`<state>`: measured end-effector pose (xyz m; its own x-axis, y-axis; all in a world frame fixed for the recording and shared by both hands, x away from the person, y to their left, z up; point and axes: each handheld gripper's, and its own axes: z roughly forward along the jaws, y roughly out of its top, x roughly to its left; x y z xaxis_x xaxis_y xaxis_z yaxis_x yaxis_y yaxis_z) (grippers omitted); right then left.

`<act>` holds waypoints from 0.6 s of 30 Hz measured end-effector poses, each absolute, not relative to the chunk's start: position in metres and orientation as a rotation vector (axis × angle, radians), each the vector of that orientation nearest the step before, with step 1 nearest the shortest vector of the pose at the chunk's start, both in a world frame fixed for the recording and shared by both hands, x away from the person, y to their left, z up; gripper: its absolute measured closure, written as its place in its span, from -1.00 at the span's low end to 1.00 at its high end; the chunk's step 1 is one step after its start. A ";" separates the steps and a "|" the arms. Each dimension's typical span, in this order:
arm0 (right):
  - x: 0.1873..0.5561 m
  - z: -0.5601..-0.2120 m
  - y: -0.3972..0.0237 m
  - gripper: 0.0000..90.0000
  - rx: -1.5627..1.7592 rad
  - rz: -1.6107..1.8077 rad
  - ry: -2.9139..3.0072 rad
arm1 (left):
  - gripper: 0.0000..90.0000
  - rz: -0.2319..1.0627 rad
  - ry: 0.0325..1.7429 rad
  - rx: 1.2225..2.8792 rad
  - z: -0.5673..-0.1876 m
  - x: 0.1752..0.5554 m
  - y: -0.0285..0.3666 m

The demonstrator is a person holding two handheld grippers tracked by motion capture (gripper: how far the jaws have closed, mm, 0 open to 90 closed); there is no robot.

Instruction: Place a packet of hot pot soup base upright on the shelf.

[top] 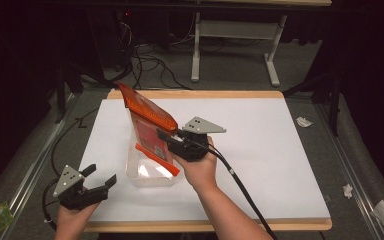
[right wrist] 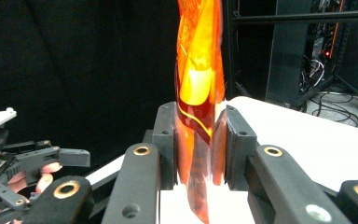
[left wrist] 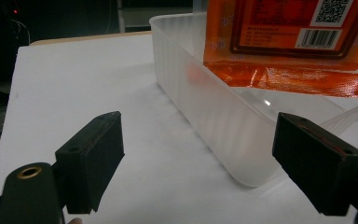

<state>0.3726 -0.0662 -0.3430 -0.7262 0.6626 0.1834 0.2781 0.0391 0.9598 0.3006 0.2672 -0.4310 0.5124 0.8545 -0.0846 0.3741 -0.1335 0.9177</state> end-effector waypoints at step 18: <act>0.375 -0.375 -0.045 0.61 1.034 1.671 2.024 | -0.62 0.581 1.025 1.745 -0.431 0.300 0.264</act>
